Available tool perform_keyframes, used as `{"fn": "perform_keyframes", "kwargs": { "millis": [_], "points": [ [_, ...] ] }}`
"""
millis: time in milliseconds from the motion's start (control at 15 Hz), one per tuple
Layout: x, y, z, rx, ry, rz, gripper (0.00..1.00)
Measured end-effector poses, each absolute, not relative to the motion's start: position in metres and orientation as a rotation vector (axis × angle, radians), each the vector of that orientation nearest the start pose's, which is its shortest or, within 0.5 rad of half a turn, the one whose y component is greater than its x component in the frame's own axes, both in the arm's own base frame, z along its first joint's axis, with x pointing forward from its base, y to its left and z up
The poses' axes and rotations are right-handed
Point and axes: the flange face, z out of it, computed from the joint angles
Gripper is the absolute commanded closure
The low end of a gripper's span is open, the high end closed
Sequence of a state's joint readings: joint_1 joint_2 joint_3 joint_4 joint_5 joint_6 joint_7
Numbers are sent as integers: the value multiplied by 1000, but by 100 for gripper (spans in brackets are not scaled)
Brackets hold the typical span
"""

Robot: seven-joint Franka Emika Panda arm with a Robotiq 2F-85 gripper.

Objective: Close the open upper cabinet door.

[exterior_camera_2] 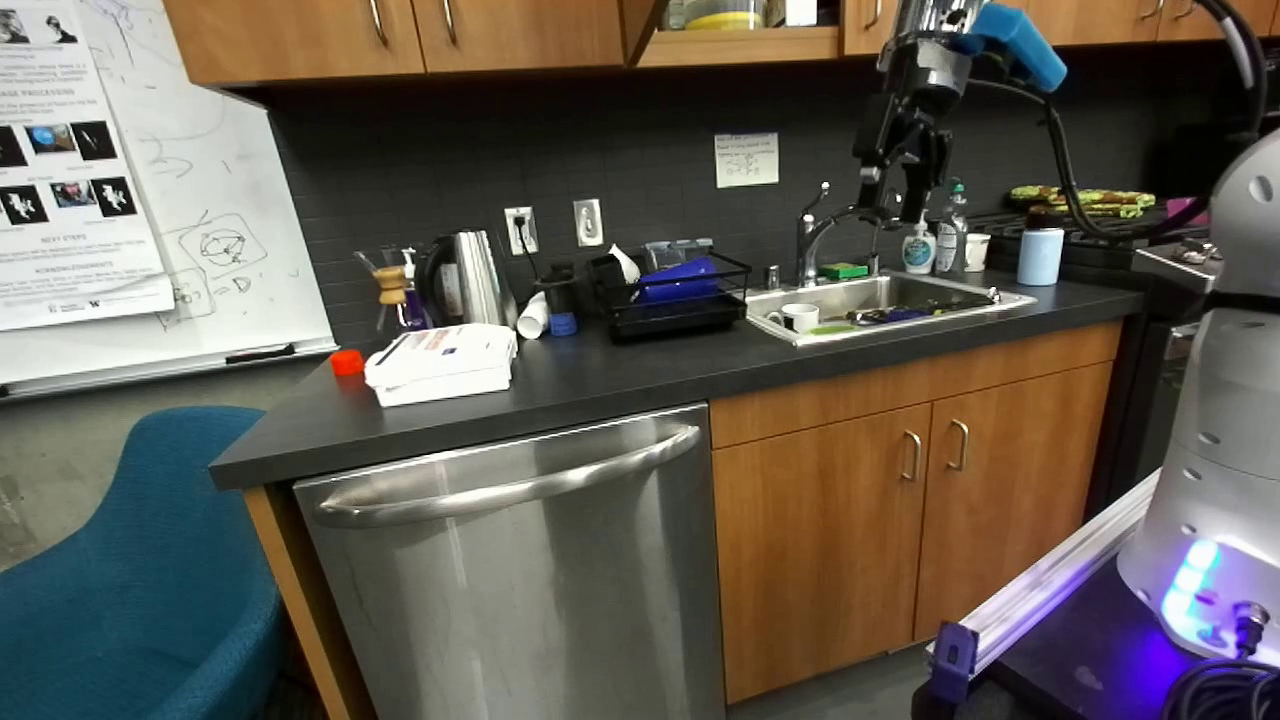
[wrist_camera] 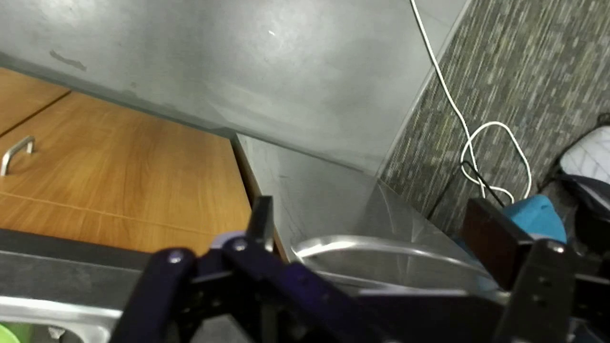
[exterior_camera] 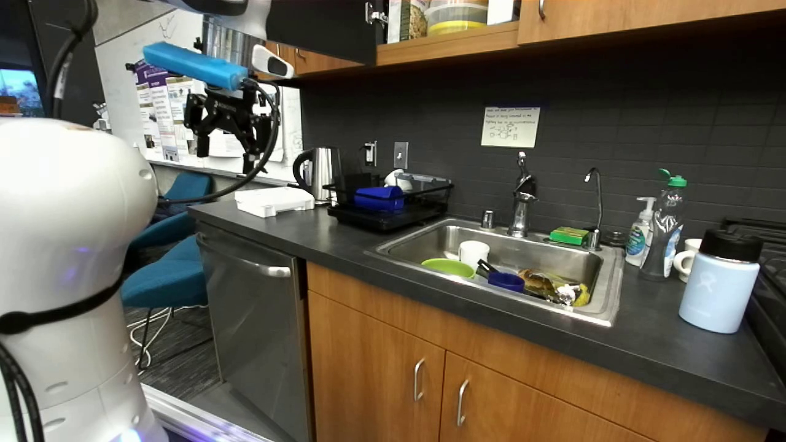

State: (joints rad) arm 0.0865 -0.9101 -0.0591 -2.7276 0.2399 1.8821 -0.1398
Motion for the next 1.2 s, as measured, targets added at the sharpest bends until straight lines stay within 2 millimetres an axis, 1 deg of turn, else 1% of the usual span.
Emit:
{"fn": "perform_keyframes", "kwargs": {
  "millis": [200,533,867,1067,1200],
  "points": [
    [277,48,498,-2845,-204,-299,0],
    [258,97,531,-2832,-293,-603,0],
    [253,140,556,-2761,-313,-927,0],
    [251,165,564,-2705,-307,-1097,0],
    [251,178,567,-2673,-300,-1180,0]
  ]
}}
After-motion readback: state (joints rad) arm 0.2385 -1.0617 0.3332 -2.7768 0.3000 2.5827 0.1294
